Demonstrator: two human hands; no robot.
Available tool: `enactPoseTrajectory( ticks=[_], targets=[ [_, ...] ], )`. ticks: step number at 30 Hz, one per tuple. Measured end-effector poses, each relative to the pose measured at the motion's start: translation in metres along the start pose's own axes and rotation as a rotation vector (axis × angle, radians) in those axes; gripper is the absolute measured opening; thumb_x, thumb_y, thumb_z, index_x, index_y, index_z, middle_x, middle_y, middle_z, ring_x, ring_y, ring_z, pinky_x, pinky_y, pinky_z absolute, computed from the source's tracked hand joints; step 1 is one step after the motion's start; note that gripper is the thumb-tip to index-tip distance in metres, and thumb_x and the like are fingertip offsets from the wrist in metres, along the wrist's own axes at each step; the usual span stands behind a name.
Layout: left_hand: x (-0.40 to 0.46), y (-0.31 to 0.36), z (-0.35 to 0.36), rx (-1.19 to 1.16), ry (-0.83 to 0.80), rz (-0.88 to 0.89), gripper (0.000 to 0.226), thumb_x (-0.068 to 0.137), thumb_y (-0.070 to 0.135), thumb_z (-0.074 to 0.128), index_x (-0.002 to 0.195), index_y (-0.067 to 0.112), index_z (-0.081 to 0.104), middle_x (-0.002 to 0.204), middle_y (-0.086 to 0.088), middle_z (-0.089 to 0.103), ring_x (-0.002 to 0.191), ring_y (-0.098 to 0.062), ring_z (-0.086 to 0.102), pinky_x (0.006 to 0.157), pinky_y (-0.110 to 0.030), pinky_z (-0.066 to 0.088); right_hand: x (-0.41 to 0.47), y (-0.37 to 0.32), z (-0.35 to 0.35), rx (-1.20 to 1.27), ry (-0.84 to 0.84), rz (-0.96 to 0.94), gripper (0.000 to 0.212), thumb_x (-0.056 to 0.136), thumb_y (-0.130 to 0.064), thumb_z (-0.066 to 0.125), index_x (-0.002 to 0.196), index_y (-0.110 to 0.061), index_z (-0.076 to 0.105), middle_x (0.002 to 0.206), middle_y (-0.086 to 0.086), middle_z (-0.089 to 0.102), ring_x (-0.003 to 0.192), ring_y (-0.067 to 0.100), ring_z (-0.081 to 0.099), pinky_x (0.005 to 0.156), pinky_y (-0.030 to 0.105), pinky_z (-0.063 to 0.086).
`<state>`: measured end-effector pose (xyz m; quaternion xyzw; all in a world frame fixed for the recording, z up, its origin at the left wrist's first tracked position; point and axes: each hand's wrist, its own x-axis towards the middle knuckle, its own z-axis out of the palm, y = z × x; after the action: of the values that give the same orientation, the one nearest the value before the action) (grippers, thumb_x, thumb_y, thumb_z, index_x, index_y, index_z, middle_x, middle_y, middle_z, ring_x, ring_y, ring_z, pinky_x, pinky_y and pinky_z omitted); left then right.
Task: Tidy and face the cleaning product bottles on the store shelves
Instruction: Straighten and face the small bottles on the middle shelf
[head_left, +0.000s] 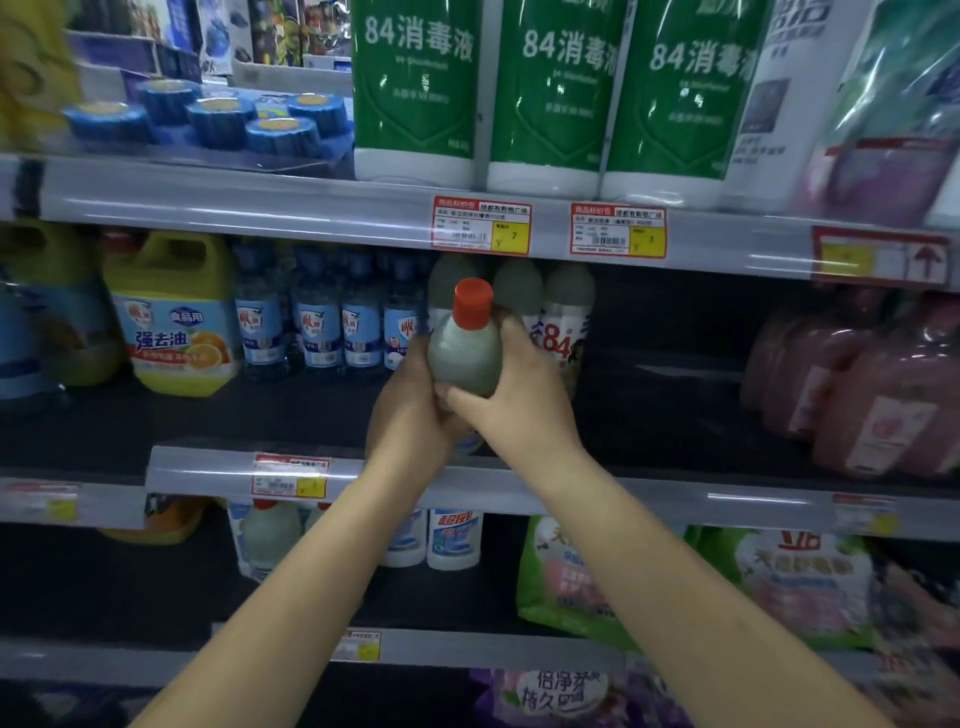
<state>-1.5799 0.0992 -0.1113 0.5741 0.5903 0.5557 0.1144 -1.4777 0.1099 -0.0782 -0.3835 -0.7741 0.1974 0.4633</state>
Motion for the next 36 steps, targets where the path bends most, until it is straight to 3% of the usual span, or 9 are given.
enactPoseTrajectory(
  ticks=[3,7,10,13,15,22,27,33,36],
  targets=[
    [0.014,-0.001,0.001,0.002,-0.045,-0.064,0.043,0.08,0.01,0.062,0.112,0.029,0.04,0.083,0.021,0.05,0.081,-0.009,0.053,0.067,-0.026,0.041,0.011,0.004,0.004,0.063,-0.002,0.028,0.054,0.073,-0.018,0.072,0.12,-0.02,0.046,0.112,0.003,0.063,0.101,0.019,0.059,0.079,0.028,0.049],
    [0.03,-0.01,0.004,-0.002,-0.063,-0.046,0.045,0.079,0.008,0.063,0.119,0.018,0.043,0.099,0.005,0.058,0.089,-0.014,0.055,0.07,-0.025,0.042,0.031,0.025,0.022,0.097,-0.02,0.147,0.064,0.075,-0.02,0.072,0.129,-0.022,0.038,0.122,0.005,0.057,0.11,0.022,0.055,0.09,0.038,0.05],
    [0.031,-0.025,0.011,-0.001,-0.092,-0.03,0.056,0.074,0.007,0.07,0.122,0.013,0.041,0.102,0.002,0.058,0.091,-0.012,0.057,0.062,-0.01,0.042,0.03,0.047,0.038,0.142,-0.022,0.126,0.059,0.077,-0.017,0.07,0.128,-0.015,0.04,0.125,0.008,0.056,0.113,0.022,0.055,0.094,0.04,0.048],
    [0.027,-0.041,0.019,0.012,-0.112,-0.036,0.059,0.071,0.006,0.074,0.119,0.012,0.04,0.102,0.004,0.057,0.09,-0.009,0.055,0.058,0.0,0.038,0.023,0.066,0.048,0.165,0.01,0.112,0.059,0.075,-0.012,0.072,0.126,-0.013,0.043,0.122,0.007,0.058,0.111,0.018,0.056,0.09,0.028,0.046],
    [0.025,-0.047,0.022,0.026,-0.132,-0.052,0.056,0.07,0.009,0.075,0.115,0.012,0.041,0.099,0.005,0.056,0.088,-0.009,0.054,0.057,-0.002,0.039,0.019,0.072,0.051,0.182,-0.001,0.116,0.057,0.076,-0.012,0.072,0.126,-0.014,0.043,0.119,0.005,0.059,0.107,0.013,0.056,0.083,0.019,0.043],
    [0.022,-0.058,0.024,0.02,-0.196,-0.127,0.062,0.071,0.007,0.074,0.122,0.008,0.038,0.103,0.003,0.055,0.092,-0.009,0.054,0.064,-0.011,0.04,0.015,0.085,0.058,0.257,-0.054,0.253,0.051,0.078,-0.02,0.073,0.122,-0.009,0.049,0.117,0.007,0.062,0.101,0.012,0.058,0.075,0.013,0.044],
    [0.027,-0.069,0.026,0.052,-0.115,-0.142,0.057,0.063,0.025,0.071,0.112,0.007,0.049,0.109,-0.01,0.058,0.1,-0.024,0.057,0.08,-0.034,0.052,0.02,0.086,0.061,0.291,-0.083,0.308,0.043,0.08,-0.018,0.07,0.118,-0.006,0.054,0.112,0.007,0.064,0.102,0.017,0.061,0.08,0.024,0.047],
    [0.031,-0.072,0.025,-0.027,-0.077,-0.194,0.056,0.078,0.007,0.07,0.124,0.003,0.038,0.105,0.002,0.051,0.096,-0.01,0.05,0.074,-0.019,0.038,0.019,0.089,0.056,0.34,-0.196,0.276,0.038,0.089,-0.009,0.058,0.127,-0.011,0.053,0.12,0.007,0.062,0.108,0.015,0.058,0.088,0.022,0.046],
    [0.033,-0.075,0.027,0.023,-0.044,-0.162,0.055,0.079,0.008,0.068,0.127,0.004,0.042,0.112,-0.002,0.051,0.101,-0.012,0.048,0.077,-0.017,0.035,0.017,0.088,0.051,0.363,-0.262,0.256,0.048,0.089,-0.002,0.054,0.135,-0.013,0.044,0.117,-0.004,0.055,0.108,0.005,0.05,0.081,0.007,0.043]
  ],
)
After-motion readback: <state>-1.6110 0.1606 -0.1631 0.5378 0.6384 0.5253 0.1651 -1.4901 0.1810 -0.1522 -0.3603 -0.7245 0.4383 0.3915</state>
